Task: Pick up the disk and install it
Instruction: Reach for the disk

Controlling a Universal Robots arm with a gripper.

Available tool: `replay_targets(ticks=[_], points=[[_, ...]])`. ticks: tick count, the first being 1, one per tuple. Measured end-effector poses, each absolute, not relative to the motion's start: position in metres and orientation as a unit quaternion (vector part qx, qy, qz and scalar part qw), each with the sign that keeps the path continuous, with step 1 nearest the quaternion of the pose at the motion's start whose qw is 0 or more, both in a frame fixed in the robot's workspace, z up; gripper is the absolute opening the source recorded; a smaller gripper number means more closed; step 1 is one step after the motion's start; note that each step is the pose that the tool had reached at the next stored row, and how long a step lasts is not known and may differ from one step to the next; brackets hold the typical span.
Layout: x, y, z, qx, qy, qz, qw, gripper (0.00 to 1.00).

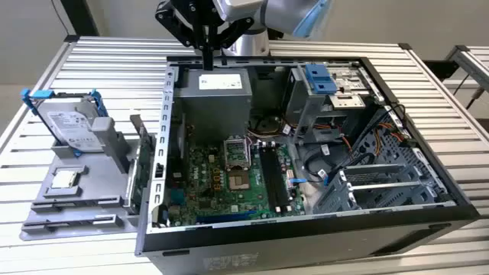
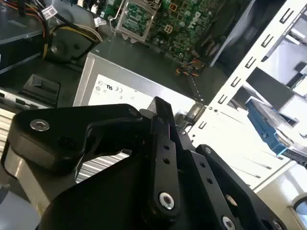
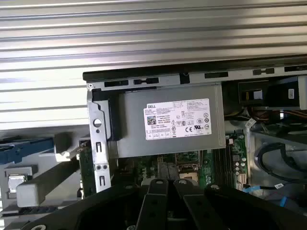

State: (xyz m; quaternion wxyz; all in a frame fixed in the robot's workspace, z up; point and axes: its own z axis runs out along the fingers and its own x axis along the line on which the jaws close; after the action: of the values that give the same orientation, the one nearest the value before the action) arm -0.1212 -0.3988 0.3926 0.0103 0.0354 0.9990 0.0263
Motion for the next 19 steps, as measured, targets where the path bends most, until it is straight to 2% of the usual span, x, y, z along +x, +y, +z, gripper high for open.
replay_targets(ticks=[19], points=[[-0.1300, -0.3986, 0.3926, 0.035, 0.999, 0.032, 0.010, 0.00]])
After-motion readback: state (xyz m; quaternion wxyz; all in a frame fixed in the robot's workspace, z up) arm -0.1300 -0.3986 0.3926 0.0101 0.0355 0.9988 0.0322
